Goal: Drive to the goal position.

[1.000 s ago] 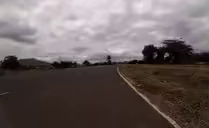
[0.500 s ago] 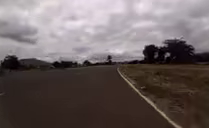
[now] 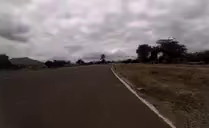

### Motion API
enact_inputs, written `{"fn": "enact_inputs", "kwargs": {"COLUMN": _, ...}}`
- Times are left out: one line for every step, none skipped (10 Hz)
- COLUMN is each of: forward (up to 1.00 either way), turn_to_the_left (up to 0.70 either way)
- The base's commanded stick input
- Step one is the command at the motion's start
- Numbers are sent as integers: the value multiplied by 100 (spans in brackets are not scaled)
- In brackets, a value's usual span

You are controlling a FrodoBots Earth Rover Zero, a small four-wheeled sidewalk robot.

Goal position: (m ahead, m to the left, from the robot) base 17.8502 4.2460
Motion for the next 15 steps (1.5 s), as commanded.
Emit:
{"fn": "enact_inputs", "kwargs": {"forward": 50, "turn_to_the_left": 0}}
{"fn": "enact_inputs", "kwargs": {"forward": 50, "turn_to_the_left": 0}}
{"fn": "enact_inputs", "kwargs": {"forward": 50, "turn_to_the_left": 0}}
{"fn": "enact_inputs", "kwargs": {"forward": 50, "turn_to_the_left": 0}}
{"fn": "enact_inputs", "kwargs": {"forward": 50, "turn_to_the_left": 0}}
{"fn": "enact_inputs", "kwargs": {"forward": 50, "turn_to_the_left": 0}}
{"fn": "enact_inputs", "kwargs": {"forward": 50, "turn_to_the_left": 0}}
{"fn": "enact_inputs", "kwargs": {"forward": 50, "turn_to_the_left": 0}}
{"fn": "enact_inputs", "kwargs": {"forward": 50, "turn_to_the_left": 0}}
{"fn": "enact_inputs", "kwargs": {"forward": 50, "turn_to_the_left": 0}}
{"fn": "enact_inputs", "kwargs": {"forward": 50, "turn_to_the_left": 0}}
{"fn": "enact_inputs", "kwargs": {"forward": 50, "turn_to_the_left": 0}}
{"fn": "enact_inputs", "kwargs": {"forward": 50, "turn_to_the_left": 0}}
{"fn": "enact_inputs", "kwargs": {"forward": 50, "turn_to_the_left": 0}}
{"fn": "enact_inputs", "kwargs": {"forward": 50, "turn_to_the_left": 0}}
